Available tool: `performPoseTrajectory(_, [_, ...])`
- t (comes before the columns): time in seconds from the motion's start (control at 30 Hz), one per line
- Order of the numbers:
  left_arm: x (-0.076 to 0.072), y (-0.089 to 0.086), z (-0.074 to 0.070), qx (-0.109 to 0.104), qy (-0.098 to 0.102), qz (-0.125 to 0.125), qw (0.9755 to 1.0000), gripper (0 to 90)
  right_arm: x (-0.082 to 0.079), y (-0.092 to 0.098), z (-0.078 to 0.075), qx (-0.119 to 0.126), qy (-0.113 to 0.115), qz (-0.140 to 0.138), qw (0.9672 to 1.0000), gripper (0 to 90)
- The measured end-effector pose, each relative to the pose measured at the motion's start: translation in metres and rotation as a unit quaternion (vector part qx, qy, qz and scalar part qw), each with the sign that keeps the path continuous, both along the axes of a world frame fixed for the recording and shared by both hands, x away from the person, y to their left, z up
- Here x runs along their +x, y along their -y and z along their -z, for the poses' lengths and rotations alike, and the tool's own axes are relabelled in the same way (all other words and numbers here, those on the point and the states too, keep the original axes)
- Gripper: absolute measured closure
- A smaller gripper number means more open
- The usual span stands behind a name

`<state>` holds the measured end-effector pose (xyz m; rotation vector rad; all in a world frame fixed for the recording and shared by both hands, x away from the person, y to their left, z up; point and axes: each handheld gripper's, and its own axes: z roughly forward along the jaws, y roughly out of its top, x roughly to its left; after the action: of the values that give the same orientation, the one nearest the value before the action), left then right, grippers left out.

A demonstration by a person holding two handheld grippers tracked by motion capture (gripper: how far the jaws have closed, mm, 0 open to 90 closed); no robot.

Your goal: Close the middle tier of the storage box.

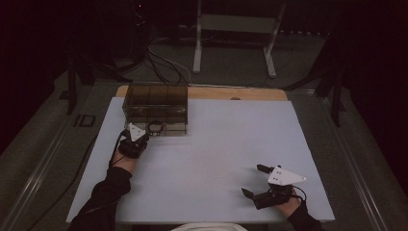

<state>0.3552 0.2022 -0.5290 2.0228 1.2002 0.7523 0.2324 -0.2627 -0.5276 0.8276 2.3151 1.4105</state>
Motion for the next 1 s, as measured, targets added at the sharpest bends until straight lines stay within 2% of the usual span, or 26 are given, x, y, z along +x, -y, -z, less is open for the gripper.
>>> performPoseTrajectory(0.17, [0.0002,0.0039,0.0006,0.021,0.011,0.001,0.9997,90.0,0.0000,-0.0001,0.0001,0.000,0.000,0.000,1.0000,0.0])
performPoseTrajectory(0.27, [0.0013,0.0042,-0.0006,0.015,0.010,0.000,0.9998,90.0,-0.0002,0.0000,-0.0001,0.000,0.000,0.001,1.0000,0.0])
performPoseTrajectory(1.0, [0.0068,0.0024,-0.0037,0.009,0.006,-0.005,0.9999,90.0,-0.0001,0.0003,0.0000,0.001,0.001,0.001,1.0000,0.0])
